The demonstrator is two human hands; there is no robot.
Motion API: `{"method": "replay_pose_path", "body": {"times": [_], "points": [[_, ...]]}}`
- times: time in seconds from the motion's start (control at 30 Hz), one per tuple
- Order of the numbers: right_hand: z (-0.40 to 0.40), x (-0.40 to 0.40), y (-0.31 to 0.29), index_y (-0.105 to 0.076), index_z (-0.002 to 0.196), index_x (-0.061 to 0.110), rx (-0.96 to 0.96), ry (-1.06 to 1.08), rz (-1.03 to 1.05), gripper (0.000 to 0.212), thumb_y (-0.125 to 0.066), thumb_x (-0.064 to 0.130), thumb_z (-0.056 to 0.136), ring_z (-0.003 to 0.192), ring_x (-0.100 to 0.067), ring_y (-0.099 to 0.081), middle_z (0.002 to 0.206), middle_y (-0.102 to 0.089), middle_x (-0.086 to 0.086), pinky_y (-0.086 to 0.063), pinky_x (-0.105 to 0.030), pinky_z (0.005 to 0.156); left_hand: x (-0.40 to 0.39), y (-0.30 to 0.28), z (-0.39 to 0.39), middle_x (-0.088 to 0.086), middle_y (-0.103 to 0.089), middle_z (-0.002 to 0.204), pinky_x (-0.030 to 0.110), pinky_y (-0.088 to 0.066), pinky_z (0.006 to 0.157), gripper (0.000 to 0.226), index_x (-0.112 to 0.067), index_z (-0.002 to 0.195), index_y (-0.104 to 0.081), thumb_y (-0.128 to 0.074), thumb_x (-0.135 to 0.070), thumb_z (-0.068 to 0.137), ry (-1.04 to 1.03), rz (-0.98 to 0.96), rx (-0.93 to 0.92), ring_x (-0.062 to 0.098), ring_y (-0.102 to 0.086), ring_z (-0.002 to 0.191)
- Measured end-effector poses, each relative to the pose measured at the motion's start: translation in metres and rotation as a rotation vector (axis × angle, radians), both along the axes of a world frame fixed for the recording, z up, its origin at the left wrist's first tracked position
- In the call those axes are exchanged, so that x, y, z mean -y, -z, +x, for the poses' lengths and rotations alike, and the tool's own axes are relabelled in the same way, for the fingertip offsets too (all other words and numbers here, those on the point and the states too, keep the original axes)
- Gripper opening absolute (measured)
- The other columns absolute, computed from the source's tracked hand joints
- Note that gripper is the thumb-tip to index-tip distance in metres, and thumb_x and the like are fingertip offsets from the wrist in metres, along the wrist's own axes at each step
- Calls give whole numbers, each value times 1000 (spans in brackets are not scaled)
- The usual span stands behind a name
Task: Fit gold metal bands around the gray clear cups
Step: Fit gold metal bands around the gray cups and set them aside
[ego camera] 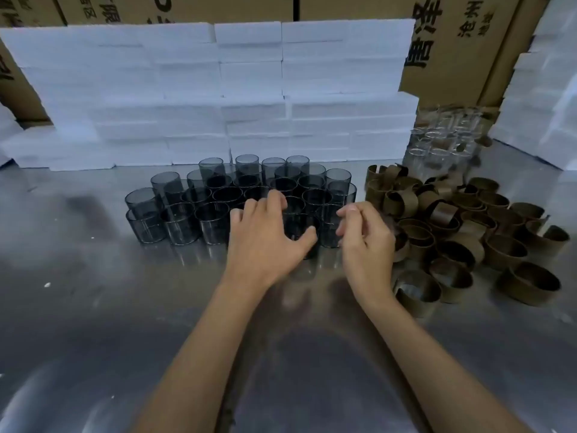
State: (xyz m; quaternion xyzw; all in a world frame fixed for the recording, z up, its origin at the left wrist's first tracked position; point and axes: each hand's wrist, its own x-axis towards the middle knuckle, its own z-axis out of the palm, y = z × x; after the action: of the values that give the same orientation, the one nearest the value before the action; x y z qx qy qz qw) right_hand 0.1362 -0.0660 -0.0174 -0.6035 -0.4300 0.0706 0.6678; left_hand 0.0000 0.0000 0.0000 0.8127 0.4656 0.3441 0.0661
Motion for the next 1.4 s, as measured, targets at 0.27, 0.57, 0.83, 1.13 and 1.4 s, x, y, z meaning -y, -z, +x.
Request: {"method": "replay_pose_path", "body": {"times": [0.27, 0.57, 0.83, 1.13, 1.4], "points": [[2, -1, 4, -65, 84, 21, -59, -2, -128, 24, -46, 27, 96, 68, -23, -62, 67, -63, -3, -54, -52, 73, 5, 5, 8, -7, -67, 92, 39, -27, 95, 64, -23, 115, -44, -57, -77, 83, -63, 122, -242, 21, -56, 100], [-1, 5, -12, -68, 117, 16, -575, -407, -153, 42, -48, 49, 103, 88, -25, -71, 102, -74, -12, -58, -37, 64, 19, -20, 0, -12, -78, 90, 10, -48, 72, 73, -31, 113, -55, -81, -65, 54, 299, -567, 754, 2, -70, 85], [-3, 17, -25, -69, 118, 4, -866, -1035, -145, 70, -38, 64, 99, 64, -24, -63, 84, -65, -21, -56, -29, 56, 10, -21, -10, 3, -76, 106, 19, -51, 77, 56, -11, 126, -69, -80, -36, 78, 575, -829, 794, 8, -68, 83], [-12, 12, -21, -65, 130, 14, -685, -730, 35, 48, -65, 43, 93, 108, -19, -69, 122, -71, -9, -57, -35, 92, 20, -20, 6, 7, -71, 126, 33, -56, 87, 66, -15, 130, -64, -84, -43, 74, 498, -912, 1035, 22, -70, 113], [-13, 13, -10, -47, 150, 22, 149, -197, 64, 75, -82, 28, 84, 118, 5, -57, 129, -55, 7, -45, -7, 93, 18, -20, 2, 24, -66, 129, 35, -53, 103, 49, -11, 125, -72, -79, -36, 84, 556, -998, 1032, 36, -61, 117]]}}
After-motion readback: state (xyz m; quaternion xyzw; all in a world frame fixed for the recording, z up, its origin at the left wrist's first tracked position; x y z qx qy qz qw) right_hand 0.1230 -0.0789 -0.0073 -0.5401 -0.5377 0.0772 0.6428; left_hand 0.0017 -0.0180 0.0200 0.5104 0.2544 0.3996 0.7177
